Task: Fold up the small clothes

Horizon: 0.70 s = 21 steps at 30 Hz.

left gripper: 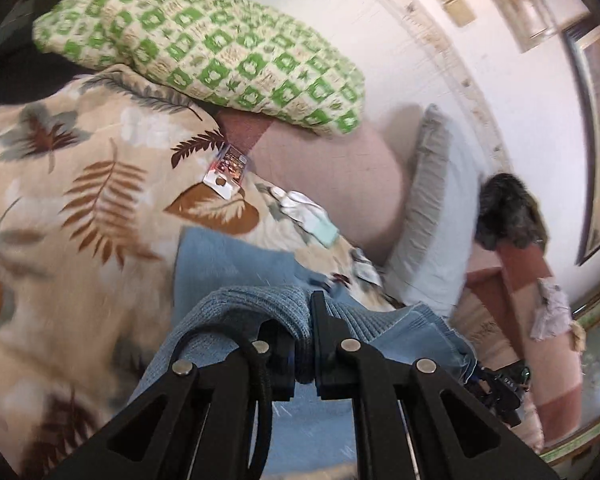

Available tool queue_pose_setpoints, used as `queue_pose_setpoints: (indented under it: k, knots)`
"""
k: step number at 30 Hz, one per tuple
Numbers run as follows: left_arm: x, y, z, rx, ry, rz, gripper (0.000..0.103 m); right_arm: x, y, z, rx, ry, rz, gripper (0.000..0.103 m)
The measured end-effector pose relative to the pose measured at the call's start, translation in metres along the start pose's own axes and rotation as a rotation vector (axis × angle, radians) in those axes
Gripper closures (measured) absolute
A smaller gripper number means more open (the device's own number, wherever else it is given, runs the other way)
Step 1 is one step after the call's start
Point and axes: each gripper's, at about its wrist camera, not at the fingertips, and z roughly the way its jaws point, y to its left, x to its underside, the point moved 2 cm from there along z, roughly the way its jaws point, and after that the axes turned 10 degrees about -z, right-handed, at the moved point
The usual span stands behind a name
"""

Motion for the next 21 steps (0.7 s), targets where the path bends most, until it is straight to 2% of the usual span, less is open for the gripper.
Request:
queue_pose_setpoints:
  k: [3,5,9,12,17,19,20,21]
  knots:
    - [-0.023,0.009,0.057,-0.05,0.026,-0.006,0.097,-0.024,-0.031,0.043,0.048,0.022,0.026,0.096]
    - [-0.028,0.019,0.087,-0.082,0.051,-0.015,0.097,-0.032,-0.052,0.067,0.084,0.042,0.039,0.096]
    - [-0.027,0.05,0.139,-0.151,0.102,-0.047,0.097,-0.029,-0.097,0.11,0.16,0.098,0.098,0.096]
    - [-0.028,0.069,0.16,-0.176,0.105,-0.067,0.096,-0.021,-0.131,0.131,0.205,0.115,0.158,0.096]
    - [-0.029,0.077,0.172,-0.175,0.118,-0.063,0.094,-0.016,-0.157,0.151,0.244,0.145,0.196,0.095]
    - [-0.033,0.082,0.175,-0.164,0.135,-0.115,0.086,-0.012,-0.165,0.156,0.241,0.147,0.232,0.094]
    - [-0.035,0.082,0.172,-0.152,0.137,-0.142,0.069,-0.012,-0.167,0.154,0.236,0.138,0.245,0.094]
    - [-0.037,0.081,0.165,-0.149,0.117,-0.156,0.045,-0.013,-0.165,0.151,0.238,0.136,0.251,0.093]
